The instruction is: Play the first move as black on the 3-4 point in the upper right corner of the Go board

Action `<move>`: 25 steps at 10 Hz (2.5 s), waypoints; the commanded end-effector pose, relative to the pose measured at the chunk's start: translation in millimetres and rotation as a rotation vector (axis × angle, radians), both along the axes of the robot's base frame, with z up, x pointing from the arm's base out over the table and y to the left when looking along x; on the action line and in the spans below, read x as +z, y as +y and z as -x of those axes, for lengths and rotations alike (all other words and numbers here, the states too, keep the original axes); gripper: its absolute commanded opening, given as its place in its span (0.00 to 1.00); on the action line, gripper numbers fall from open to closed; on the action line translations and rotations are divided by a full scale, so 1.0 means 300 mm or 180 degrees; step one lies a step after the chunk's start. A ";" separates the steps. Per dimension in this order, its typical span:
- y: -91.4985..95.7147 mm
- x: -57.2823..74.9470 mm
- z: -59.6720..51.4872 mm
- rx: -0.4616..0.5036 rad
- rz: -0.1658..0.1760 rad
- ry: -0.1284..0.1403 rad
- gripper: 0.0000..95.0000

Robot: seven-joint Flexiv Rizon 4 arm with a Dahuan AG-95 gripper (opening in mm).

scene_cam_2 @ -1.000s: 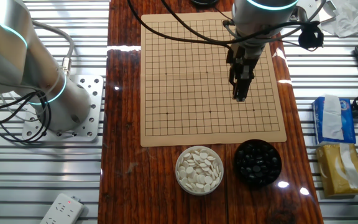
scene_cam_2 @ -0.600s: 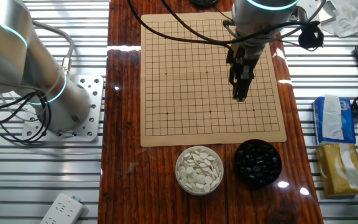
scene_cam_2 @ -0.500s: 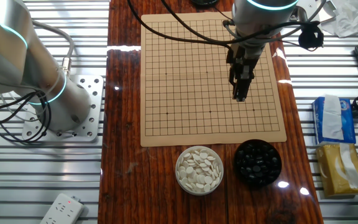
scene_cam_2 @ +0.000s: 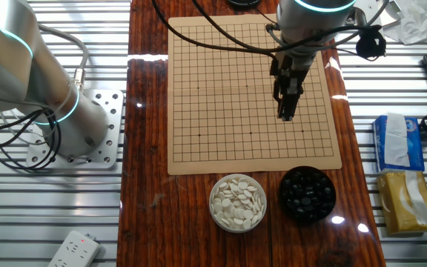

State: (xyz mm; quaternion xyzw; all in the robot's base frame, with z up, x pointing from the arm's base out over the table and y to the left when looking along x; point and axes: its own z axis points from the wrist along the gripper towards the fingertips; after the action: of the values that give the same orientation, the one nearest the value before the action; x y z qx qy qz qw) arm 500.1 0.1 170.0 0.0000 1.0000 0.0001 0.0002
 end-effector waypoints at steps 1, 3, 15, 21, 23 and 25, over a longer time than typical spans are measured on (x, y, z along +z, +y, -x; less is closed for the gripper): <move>0.000 0.000 0.000 0.0784 -0.0054 -0.0076 0.00; -0.001 0.000 0.001 0.0794 -0.0021 -0.0071 0.00; -0.001 0.000 0.001 0.0804 -0.0013 -0.0075 0.00; -0.001 0.000 0.001 0.0841 -0.0026 -0.0065 0.00; -0.001 0.000 0.001 0.0854 -0.0031 -0.0066 0.00; -0.001 0.000 0.001 0.0843 -0.0021 -0.0061 0.00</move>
State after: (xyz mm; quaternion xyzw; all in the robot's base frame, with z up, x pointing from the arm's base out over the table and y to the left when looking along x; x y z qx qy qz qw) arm 499.7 -0.4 170.1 -0.1320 0.9912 0.0017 0.0089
